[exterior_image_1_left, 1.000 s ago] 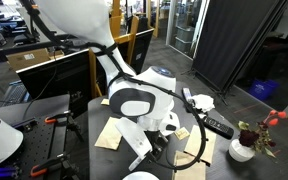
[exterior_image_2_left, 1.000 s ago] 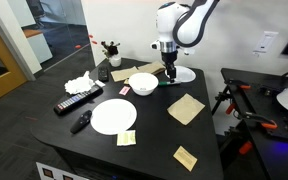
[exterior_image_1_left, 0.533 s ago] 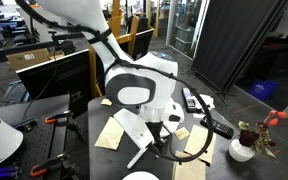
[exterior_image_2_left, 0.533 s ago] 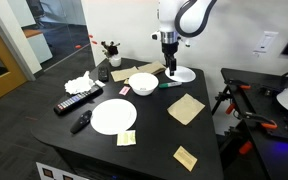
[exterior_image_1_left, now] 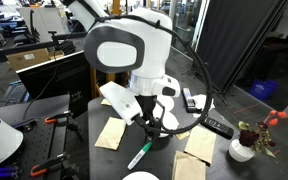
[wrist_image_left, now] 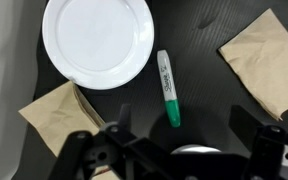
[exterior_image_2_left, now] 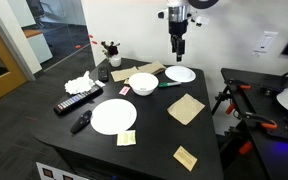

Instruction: Remove the green marker from the white bowl

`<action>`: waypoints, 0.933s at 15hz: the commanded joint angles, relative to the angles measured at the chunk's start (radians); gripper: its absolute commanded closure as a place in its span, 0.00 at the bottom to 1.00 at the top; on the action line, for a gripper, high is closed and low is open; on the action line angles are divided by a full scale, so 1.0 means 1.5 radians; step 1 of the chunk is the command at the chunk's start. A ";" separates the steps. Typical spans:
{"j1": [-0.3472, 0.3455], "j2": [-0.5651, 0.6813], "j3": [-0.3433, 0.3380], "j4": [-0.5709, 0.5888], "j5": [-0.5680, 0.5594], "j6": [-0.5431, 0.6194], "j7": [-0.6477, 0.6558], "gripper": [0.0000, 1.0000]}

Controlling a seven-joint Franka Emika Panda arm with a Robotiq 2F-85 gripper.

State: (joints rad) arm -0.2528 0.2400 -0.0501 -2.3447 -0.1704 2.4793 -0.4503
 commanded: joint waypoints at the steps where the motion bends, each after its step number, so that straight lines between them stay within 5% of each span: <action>1: 0.016 -0.105 -0.007 -0.044 0.045 -0.073 -0.009 0.00; 14: 0.071 -0.269 -0.029 -0.098 0.021 -0.168 0.019 0.00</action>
State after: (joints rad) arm -0.1728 -0.0993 -0.0736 -2.4527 -0.1279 2.2532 -0.4452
